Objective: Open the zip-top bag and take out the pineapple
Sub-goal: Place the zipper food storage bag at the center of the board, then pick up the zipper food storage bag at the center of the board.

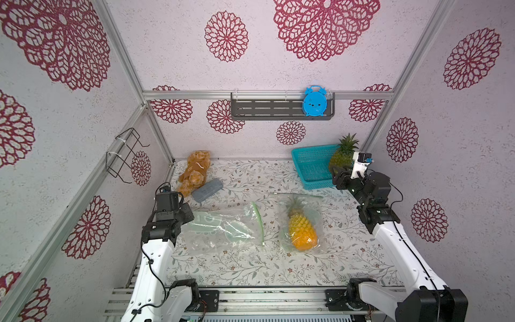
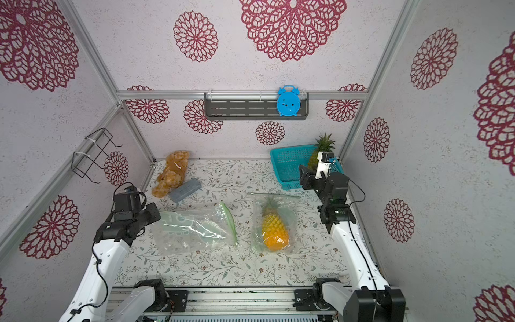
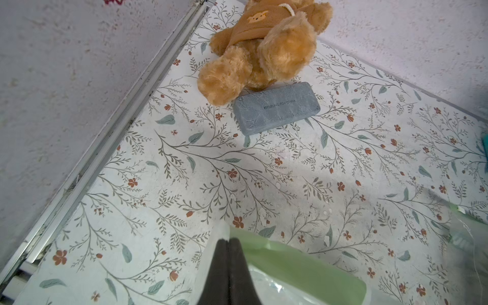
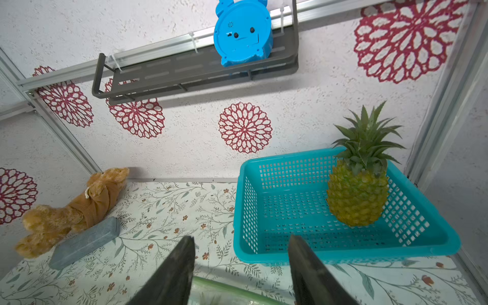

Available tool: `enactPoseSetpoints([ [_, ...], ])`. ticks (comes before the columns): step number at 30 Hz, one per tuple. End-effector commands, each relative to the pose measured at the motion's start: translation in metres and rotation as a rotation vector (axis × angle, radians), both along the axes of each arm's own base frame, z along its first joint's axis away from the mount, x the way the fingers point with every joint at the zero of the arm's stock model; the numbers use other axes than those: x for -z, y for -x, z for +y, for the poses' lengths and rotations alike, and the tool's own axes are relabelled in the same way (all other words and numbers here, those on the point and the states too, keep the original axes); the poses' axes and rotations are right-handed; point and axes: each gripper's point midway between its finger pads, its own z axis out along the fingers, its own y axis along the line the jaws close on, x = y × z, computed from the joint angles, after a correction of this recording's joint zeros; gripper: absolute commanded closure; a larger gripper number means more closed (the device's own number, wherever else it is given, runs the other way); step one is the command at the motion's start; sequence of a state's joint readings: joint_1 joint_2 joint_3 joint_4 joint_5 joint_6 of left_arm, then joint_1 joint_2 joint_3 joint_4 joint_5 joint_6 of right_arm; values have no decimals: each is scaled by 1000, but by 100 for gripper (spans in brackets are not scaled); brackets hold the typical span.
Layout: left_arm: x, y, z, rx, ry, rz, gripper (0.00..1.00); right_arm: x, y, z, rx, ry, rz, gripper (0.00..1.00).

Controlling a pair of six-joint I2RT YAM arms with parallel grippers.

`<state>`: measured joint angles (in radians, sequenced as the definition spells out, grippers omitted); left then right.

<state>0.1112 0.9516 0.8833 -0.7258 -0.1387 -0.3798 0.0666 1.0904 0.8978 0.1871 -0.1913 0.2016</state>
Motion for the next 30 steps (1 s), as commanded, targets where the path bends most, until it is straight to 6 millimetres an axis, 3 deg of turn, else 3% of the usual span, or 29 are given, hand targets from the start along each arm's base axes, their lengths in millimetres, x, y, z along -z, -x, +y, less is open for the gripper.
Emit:
enactPoseSetpoints([
  [1, 6, 6, 12, -59, -25, 30, 98, -11, 4, -4, 30, 27, -22, 39],
  [3, 6, 6, 13, -65, -28, 32, 94, -9, 5, -4, 31, 26, -10, 39],
  [10, 2, 8, 19, -91, -46, 27, 57, 1, 11, 4, 20, -4, 19, 39],
  [15, -13, 7, 17, -79, -43, -35, 45, 21, 18, 4, 25, -10, 76, 39],
  [23, -38, -18, -41, 143, 216, -215, 41, 66, 29, 15, -12, -14, 225, 38],
  [30, -29, -38, -86, 221, 390, -202, 41, 110, 38, 54, -122, -9, 354, 38],
])
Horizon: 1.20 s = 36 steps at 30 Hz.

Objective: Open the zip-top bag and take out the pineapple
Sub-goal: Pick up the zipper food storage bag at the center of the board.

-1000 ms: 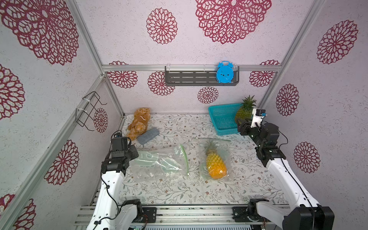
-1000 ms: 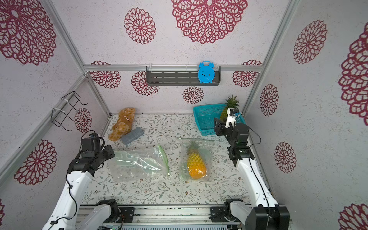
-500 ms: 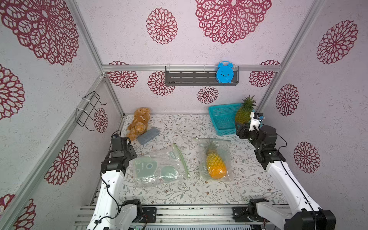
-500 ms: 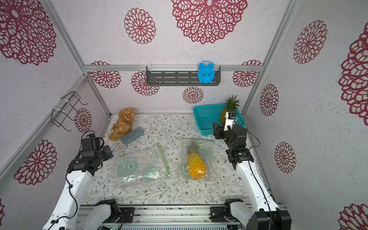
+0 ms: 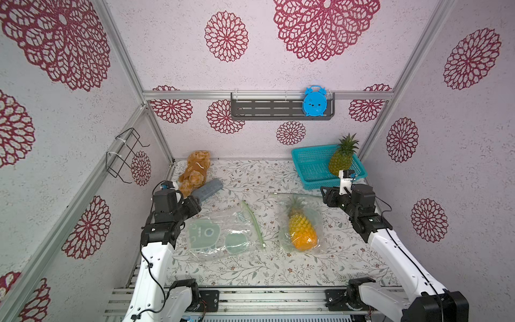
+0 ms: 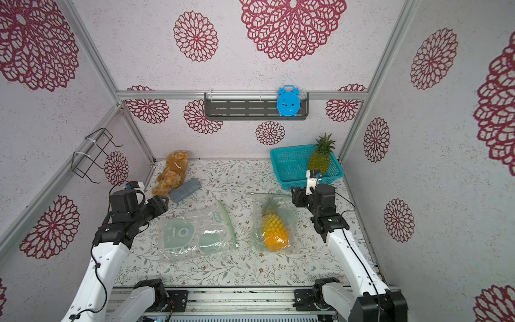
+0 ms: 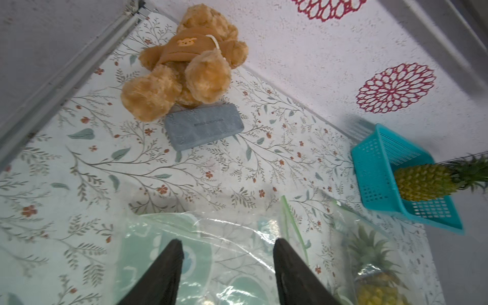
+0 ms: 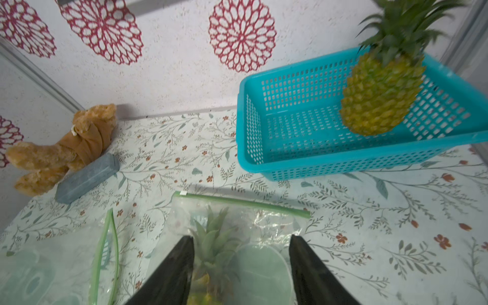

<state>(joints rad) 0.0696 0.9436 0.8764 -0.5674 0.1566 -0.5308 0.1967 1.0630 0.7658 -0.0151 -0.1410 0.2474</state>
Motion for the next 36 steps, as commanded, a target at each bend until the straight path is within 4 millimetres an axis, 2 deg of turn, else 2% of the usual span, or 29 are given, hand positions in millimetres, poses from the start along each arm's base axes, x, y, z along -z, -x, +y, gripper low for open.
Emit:
enactPoseSetpoints([
  [1, 2, -12, -34, 81, 99, -17, 41, 14, 5, 23, -67, -25, 55, 38],
  [6, 15, -29, -77, 170, 133, 4, 40, 39, 10, 46, -124, -22, 135, 38],
  [10, 26, -43, -112, 240, 147, 31, 39, 63, 15, 58, -140, -1, 200, 38],
  [22, 69, -95, -210, 402, 178, 125, 35, 113, 39, 67, -160, 64, 343, 42],
  [31, 92, -120, -282, 528, 218, 172, 31, 123, 56, 72, -176, 70, 361, 44],
  [36, 110, -127, -314, 576, 249, 201, 30, 127, 60, 73, -176, 74, 365, 44],
])
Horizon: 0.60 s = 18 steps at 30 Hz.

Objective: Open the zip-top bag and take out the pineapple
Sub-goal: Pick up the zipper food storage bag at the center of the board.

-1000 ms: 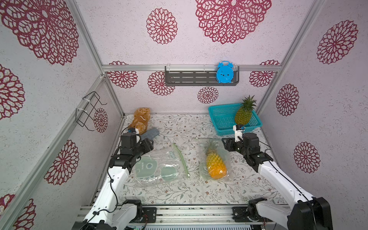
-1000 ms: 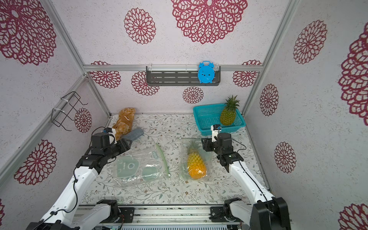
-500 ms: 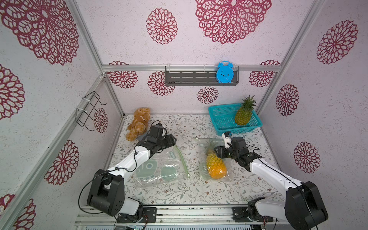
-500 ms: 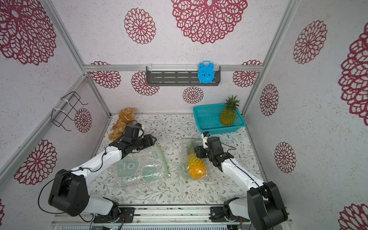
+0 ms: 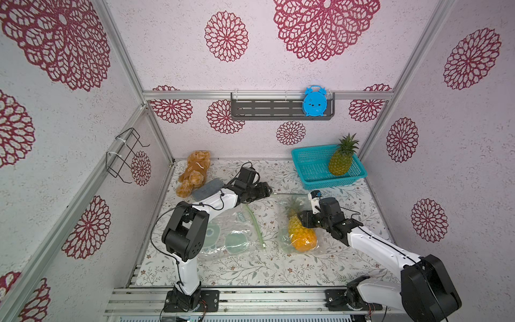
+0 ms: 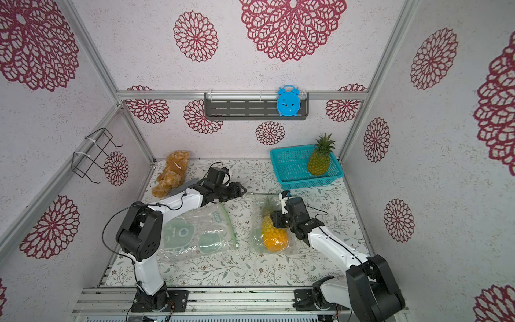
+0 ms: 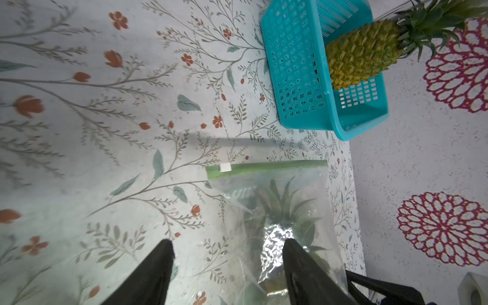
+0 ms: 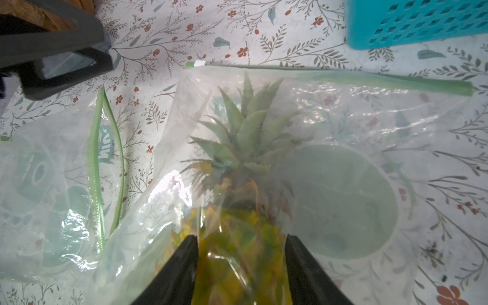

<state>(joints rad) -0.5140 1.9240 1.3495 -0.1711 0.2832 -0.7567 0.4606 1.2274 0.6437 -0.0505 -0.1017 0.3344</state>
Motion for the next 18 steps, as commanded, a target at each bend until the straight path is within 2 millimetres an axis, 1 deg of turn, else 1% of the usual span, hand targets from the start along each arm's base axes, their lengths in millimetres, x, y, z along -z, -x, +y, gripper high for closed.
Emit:
enactPoseSetpoints([
  [1, 11, -5, -26, 45, 43, 12, 29, 8, 10, -2, 5, 18, 32, 44],
  [5, 24, -5, -43, 74, 55, 42, 30, 8, 10, -2, 7, 19, 30, 43],
  [10, 39, -2, -50, 75, 64, 73, 30, 9, 10, -1, 6, 15, 30, 44],
  [18, 53, 2, -66, 99, 110, 107, 36, 10, 9, 0, 5, 14, 31, 44],
])
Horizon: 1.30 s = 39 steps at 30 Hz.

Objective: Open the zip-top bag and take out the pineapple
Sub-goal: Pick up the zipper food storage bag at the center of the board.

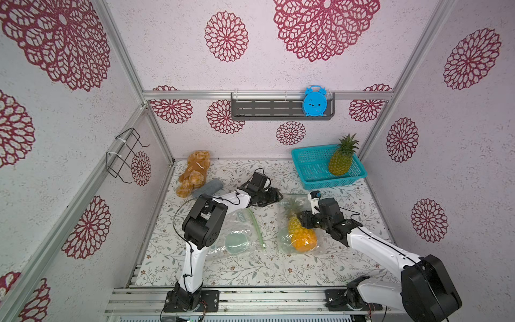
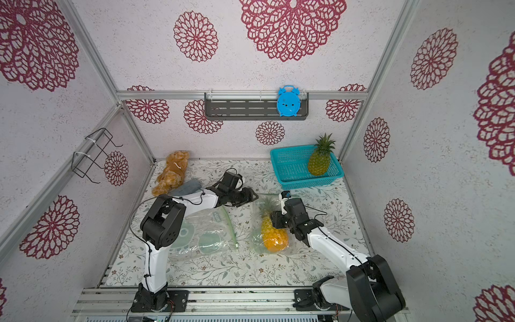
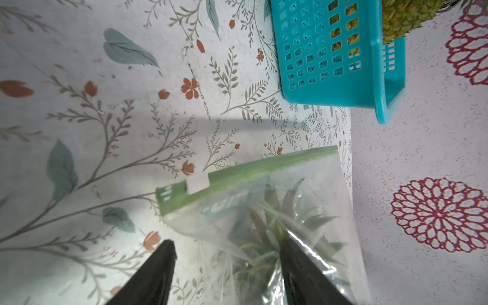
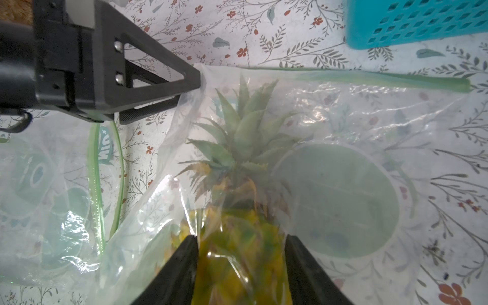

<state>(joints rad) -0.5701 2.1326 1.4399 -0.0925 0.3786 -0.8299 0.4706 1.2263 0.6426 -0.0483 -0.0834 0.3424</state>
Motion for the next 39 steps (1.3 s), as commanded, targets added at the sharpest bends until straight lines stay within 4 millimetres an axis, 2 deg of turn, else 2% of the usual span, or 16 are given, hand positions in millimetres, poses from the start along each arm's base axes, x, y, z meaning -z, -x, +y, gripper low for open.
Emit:
enactPoseSetpoints([
  [1, -1, 0, -16, 22, 52, -3, 38, 11, 9, 0, -5, 8, 36, 44],
  [3, 0, 0, -19, 26, 63, 0, 45, 11, 9, 1, -7, 8, 37, 44],
  [5, 1, 0, -20, 28, 68, 0, 57, 11, 9, 1, -8, 7, 38, 44],
  [10, -2, 0, -21, 30, 74, -5, 100, 5, 9, 2, -10, -1, 28, 44],
  [13, -10, 2, -15, 29, 58, -26, 100, -4, 8, 0, -4, -6, 0, 43],
  [17, -32, 7, -5, 36, 23, -71, 100, -25, 6, -4, 6, -4, -62, 40],
  [21, -59, 12, 5, 39, -11, -127, 100, -50, 2, -11, 30, 6, -143, 37],
  [22, -77, 12, 8, 38, -4, -157, 100, -58, 1, -14, 43, 11, -167, 37],
  [23, -86, 14, 9, 41, -3, -174, 100, -64, -1, -17, 59, 16, -186, 36],
  [27, -117, 16, 12, 49, 4, -226, 100, -88, -6, -32, 124, 40, -269, 33],
  [33, -153, 18, 15, 58, 6, -290, 100, -111, -13, -49, 181, 96, -323, 33],
  [39, -178, 18, 15, 72, 8, -328, 100, -137, -19, -58, 156, 109, -440, 33],
])
